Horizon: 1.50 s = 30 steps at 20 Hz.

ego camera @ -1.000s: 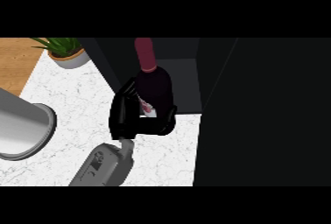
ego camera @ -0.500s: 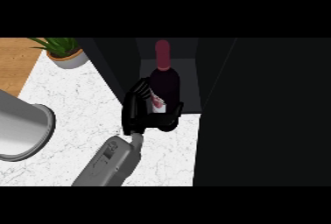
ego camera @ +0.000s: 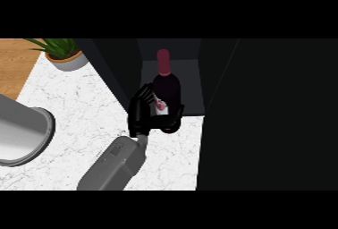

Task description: Pick up the wine, place it into the cabinet and close the cabinet

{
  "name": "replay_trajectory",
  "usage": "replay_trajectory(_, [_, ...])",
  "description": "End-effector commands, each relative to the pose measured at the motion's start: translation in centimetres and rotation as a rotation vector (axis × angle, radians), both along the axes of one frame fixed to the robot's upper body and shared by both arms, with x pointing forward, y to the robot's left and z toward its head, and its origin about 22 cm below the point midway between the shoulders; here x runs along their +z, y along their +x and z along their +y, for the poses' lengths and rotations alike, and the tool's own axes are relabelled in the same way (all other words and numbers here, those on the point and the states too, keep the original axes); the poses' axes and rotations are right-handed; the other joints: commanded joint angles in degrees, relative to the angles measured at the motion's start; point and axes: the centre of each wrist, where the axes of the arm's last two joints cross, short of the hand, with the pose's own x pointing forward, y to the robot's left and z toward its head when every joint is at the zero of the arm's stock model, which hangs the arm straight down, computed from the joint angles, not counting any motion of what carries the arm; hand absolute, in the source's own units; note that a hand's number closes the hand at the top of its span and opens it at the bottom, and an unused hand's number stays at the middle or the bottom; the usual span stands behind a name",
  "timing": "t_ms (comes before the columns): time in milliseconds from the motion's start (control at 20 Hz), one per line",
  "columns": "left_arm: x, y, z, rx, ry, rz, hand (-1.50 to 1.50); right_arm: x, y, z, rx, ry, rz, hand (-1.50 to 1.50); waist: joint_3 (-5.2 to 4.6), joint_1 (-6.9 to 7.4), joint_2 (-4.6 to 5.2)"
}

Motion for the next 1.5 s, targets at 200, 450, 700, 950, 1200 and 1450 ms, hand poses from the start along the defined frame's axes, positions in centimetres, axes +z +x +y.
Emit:
replay_trajectory(200, [-0.5, 1.3, -0.2, 0.019, -0.054, 0.036, 1.50, 2.6, -4.7, -0.7, 0.071, 0.086, -0.044, -1.50, 0.00, -0.15, -0.12])
replay_trajectory(450, [0.7, 4.1, -0.2, 0.038, -0.057, 0.044, 1.50, 2.0, -4.5, -0.9, 0.080, 0.079, -0.030, -1.50, 0.02, -0.71, 0.05])
replay_trajectory(700, [2.7, 5.8, -0.8, 0.034, -0.052, 0.060, 1.50, 1.9, -3.2, -1.3, 0.067, 0.079, -0.027, -1.50, 0.05, 0.69, -0.05])
replay_trajectory(950, [4.2, 7.9, -1.0, 0.094, -0.054, 0.047, 1.50, 1.3, -3.5, -1.1, 0.090, 0.082, -0.025, -1.50, 0.05, -0.84, 0.24])
replay_trajectory(1200, [4.8, 8.7, -1.1, 0.109, -0.031, 0.050, 1.50, 0.7, -2.8, -1.6, 0.074, 0.088, -0.035, -1.50, 0.07, -0.95, 0.25])
replay_trajectory(1450, [7.2, 11.1, 0.7, 0.173, 0.077, 0.023, 1.50, 0.8, -3.0, -0.7, 0.090, 0.104, -0.031, -1.50, 0.04, -1.07, 0.41])
